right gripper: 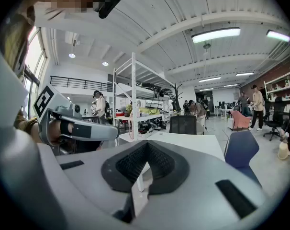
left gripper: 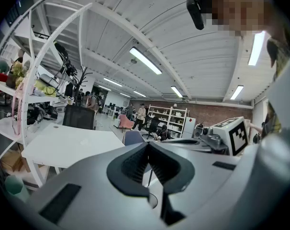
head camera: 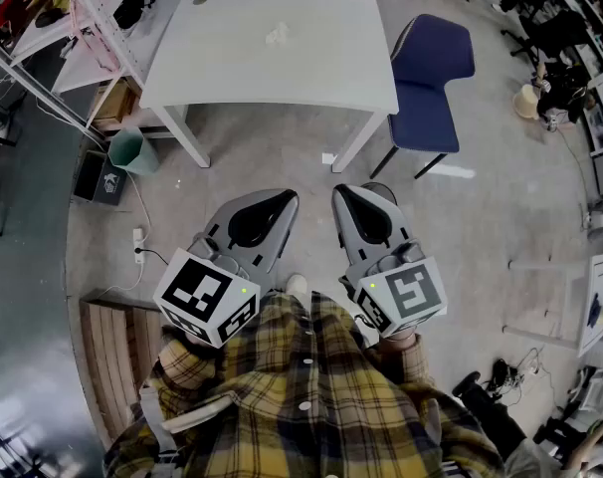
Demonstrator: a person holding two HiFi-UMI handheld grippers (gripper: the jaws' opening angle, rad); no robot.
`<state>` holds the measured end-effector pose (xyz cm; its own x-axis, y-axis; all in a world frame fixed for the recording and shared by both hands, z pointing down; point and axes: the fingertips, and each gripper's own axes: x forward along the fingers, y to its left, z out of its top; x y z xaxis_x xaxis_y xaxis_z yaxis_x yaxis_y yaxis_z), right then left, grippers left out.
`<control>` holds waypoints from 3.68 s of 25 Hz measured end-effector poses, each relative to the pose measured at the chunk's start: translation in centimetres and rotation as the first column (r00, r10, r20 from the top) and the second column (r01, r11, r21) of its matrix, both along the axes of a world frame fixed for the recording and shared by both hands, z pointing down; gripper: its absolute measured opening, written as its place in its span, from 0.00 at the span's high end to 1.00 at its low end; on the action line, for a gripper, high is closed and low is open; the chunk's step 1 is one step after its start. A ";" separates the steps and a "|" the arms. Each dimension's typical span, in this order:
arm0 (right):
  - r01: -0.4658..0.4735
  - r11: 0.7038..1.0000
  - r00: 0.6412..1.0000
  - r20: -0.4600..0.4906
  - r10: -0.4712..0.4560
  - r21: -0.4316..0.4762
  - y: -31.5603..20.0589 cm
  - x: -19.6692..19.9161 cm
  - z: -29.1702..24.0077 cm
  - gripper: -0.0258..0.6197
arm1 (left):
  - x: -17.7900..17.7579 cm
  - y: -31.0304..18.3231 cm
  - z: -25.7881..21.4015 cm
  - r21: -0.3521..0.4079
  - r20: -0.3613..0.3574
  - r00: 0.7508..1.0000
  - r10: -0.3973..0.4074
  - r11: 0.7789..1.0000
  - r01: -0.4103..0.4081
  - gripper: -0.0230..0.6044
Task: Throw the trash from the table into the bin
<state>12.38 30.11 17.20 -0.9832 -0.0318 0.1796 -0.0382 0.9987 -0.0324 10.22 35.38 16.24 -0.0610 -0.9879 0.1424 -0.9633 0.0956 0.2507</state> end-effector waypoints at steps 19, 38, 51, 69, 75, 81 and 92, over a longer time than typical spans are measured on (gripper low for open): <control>0.022 0.998 1.000 -0.007 -0.022 -0.051 -2.6 1.7 1.6 0.96 | 1.0 -2.2 1.8 -0.016 -0.022 0.999 -0.037 0.999 0.036 0.95; 0.007 1.000 0.999 -0.033 -0.008 -0.027 -7.8 -20.4 2.2 0.96 | -21.2 -7.4 2.0 -0.011 -0.004 1.000 -0.001 1.000 0.001 0.95; -0.085 0.993 0.988 -0.140 0.073 -0.079 -11.9 -28.3 6.2 0.96 | -30.6 -9.5 5.2 -0.063 -0.076 0.997 -0.004 0.998 -0.001 0.95; 0.114 0.990 0.981 -0.148 -0.126 -0.089 -25.7 -44.8 6.6 0.96 | -45.1 -22.9 5.5 -0.091 -0.088 0.982 -0.169 0.983 0.161 0.95; 0.163 0.983 0.973 -0.150 -0.173 -0.081 -29.2 -48.3 6.3 0.96 | -48.2 -26.1 5.6 -0.101 -0.084 0.972 -0.220 0.972 0.211 0.95; 0.170 0.982 0.961 -0.208 -0.183 -0.077 -29.9 -49.7 8.1 0.96 | -50.0 -26.7 6.5 -0.119 -0.100 0.966 -0.238 0.967 0.226 0.95; 0.128 0.990 0.945 -0.296 -0.140 -0.060 -28.7 -51.4 11.5 0.96 | -51.7 -24.6 7.4 -0.144 -0.112 0.969 -0.220 0.968 0.203 0.95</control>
